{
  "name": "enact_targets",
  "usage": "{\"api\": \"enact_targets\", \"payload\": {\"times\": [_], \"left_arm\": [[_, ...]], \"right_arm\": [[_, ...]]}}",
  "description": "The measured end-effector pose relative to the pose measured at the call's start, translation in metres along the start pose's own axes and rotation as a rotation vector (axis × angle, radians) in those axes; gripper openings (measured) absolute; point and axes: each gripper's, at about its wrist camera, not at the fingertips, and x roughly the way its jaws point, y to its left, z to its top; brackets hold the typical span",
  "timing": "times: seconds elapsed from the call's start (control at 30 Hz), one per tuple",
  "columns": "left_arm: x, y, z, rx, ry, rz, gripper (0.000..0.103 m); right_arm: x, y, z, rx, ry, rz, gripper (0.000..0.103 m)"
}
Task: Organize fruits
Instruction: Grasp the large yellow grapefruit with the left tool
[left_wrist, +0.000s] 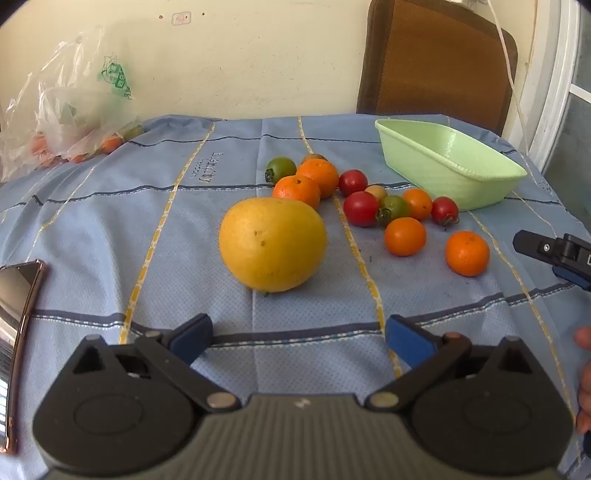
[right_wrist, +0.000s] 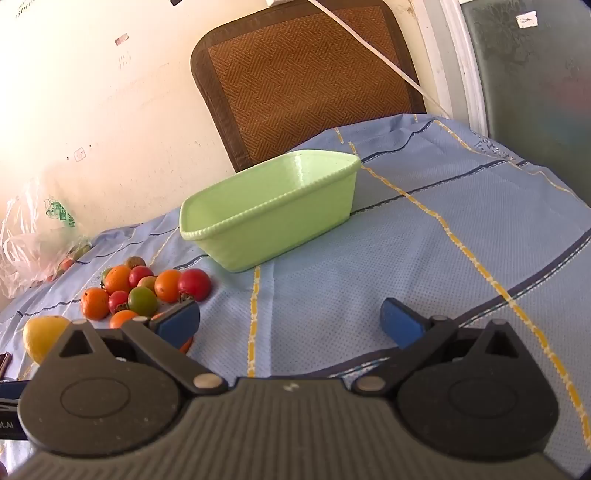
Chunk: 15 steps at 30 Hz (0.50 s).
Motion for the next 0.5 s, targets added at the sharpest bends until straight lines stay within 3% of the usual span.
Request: {"api": "enact_targets", "payload": {"times": [0.17, 0.3, 0.43, 0.5], "left_arm": [[0.0, -0.003, 0.0, -0.007, -0.01, -0.022, 0.103], [-0.007, 0.016, -0.008, -0.026, -0.062, -0.112, 0.103], [-0.018, 0.04, -0.024, -0.079, -0.148, -0.252, 0.103], [-0.024, 0.049, -0.024, -0.127, -0.141, -0.266, 0.103]], "right_arm": [[0.001, 0.002, 0.0, -0.003, 0.0, -0.002, 0.103], [0.002, 0.005, 0.0, -0.007, 0.001, -0.005, 0.103], [-0.001, 0.002, 0.0, 0.0, -0.007, 0.002, 0.103], [-0.005, 0.002, -0.001, 0.002, -0.037, 0.011, 0.103]]}}
